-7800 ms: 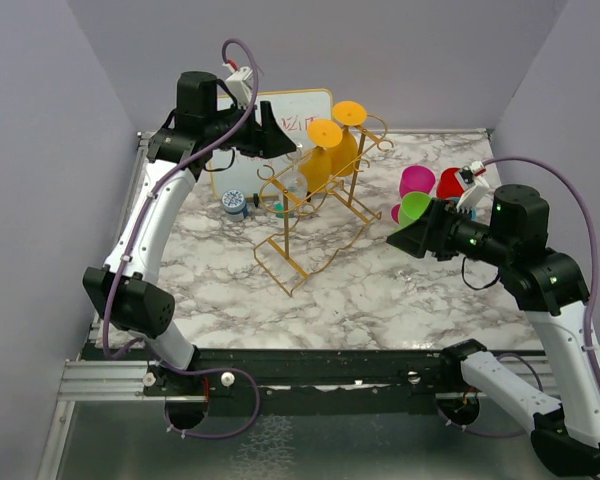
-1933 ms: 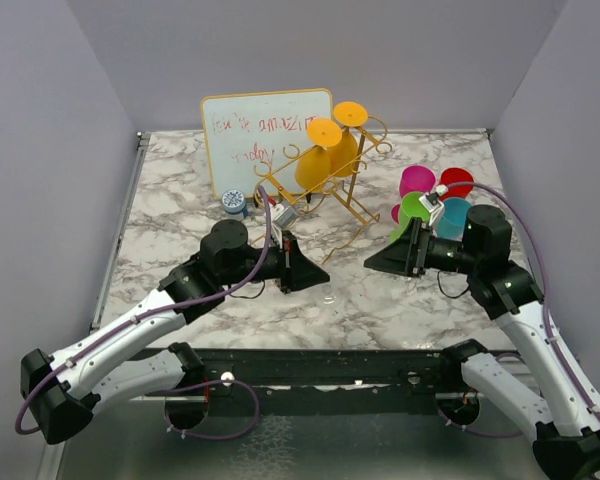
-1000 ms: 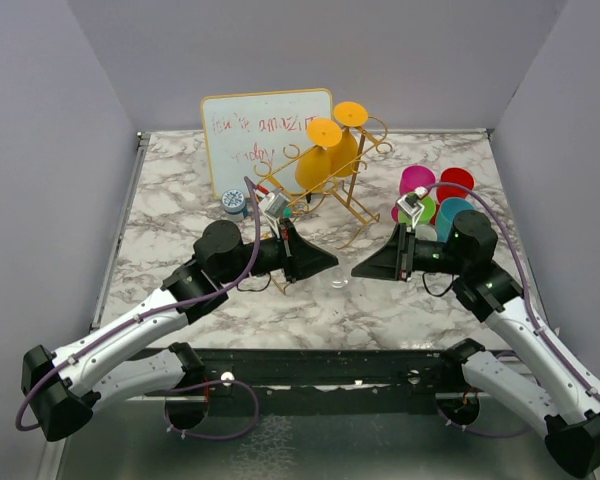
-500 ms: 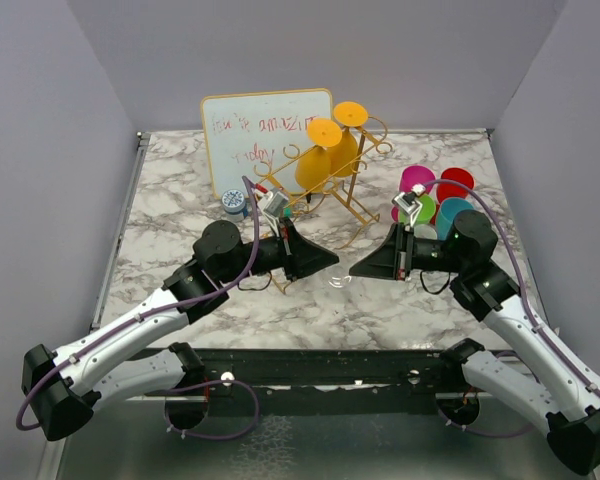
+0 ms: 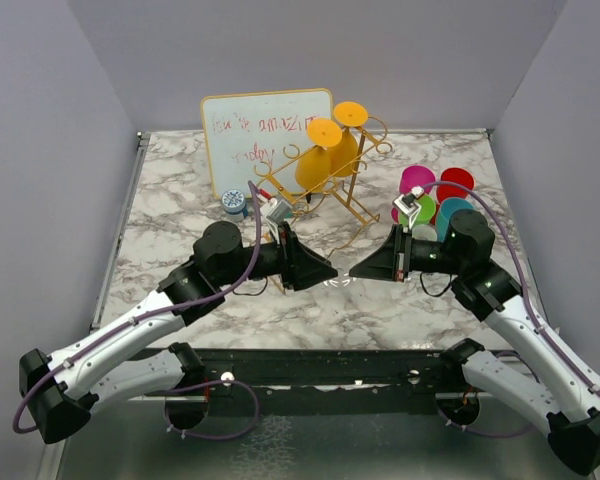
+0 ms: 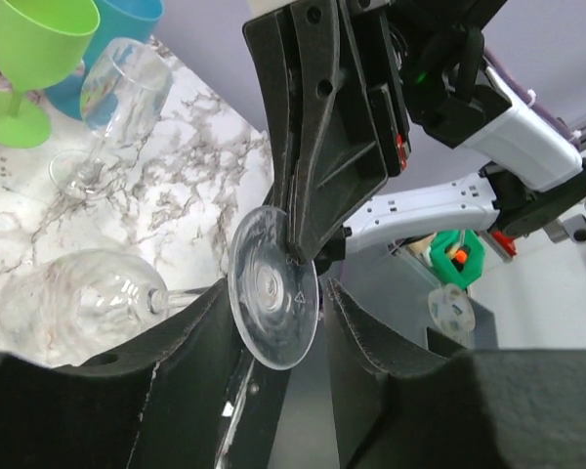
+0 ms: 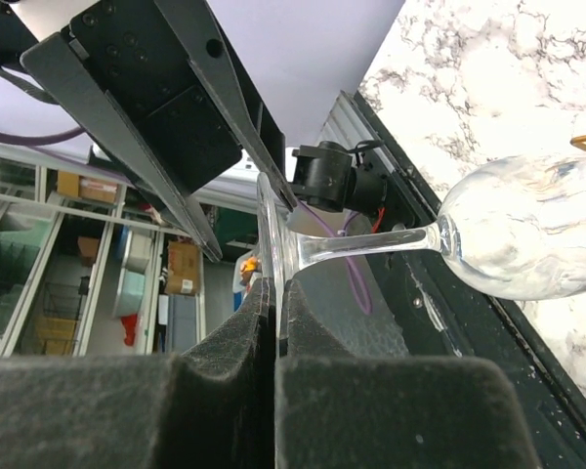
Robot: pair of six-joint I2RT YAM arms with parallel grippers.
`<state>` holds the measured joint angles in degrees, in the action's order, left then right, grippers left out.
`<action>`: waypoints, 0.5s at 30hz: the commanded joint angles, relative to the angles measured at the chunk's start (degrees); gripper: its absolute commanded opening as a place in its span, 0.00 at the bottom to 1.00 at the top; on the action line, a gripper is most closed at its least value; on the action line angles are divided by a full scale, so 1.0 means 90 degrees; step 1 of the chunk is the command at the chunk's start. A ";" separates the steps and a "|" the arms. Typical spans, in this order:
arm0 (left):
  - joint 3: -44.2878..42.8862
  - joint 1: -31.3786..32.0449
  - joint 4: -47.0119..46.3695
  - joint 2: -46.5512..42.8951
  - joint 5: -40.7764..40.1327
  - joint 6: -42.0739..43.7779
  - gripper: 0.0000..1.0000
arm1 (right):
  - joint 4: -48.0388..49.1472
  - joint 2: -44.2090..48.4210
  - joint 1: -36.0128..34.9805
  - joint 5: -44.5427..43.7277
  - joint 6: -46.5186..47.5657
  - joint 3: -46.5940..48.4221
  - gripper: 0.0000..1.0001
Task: Take the wine glass off the wine glass rack
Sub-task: Place the wine glass at the center of the board.
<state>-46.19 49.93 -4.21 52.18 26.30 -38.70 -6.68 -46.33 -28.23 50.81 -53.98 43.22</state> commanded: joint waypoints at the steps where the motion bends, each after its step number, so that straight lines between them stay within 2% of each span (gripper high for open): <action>1: -0.0292 0.0022 0.0457 0.0018 0.0577 0.0313 0.35 | 0.0472 0.0094 -0.0030 -0.0107 -0.0168 -0.0008 0.01; 2: -0.0329 0.0027 0.0458 0.0079 0.0618 0.0311 0.31 | 0.0481 0.0082 -0.0029 -0.0099 -0.0174 -0.0008 0.01; 4: -0.0348 0.0033 0.0428 0.0143 0.0604 0.0239 0.29 | 0.0470 0.0069 -0.0032 -0.0077 -0.0172 0.0010 0.01; 8: -0.0420 0.0028 0.0332 0.0232 0.0615 0.0293 0.00 | 0.0240 0.0139 -0.0033 -0.0117 -0.0023 0.0033 0.01; 10: -0.0417 0.0028 0.0327 0.0212 0.0573 0.0318 0.00 | -0.0016 0.0188 -0.0028 -0.0186 0.0124 0.0112 0.03; 14: -0.0330 0.0028 0.0331 0.0130 0.0619 0.0365 0.00 | -0.0392 0.0302 -0.0025 -0.0371 0.0437 0.0291 0.29; 15: -0.0318 0.0028 0.0343 0.0125 0.0736 0.0394 0.00 | -0.0519 0.0333 -0.0025 -0.0462 0.0500 0.0353 0.38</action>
<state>-48.36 49.65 -0.64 54.17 28.99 -37.50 -7.49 -44.62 -28.49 50.17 -51.90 43.24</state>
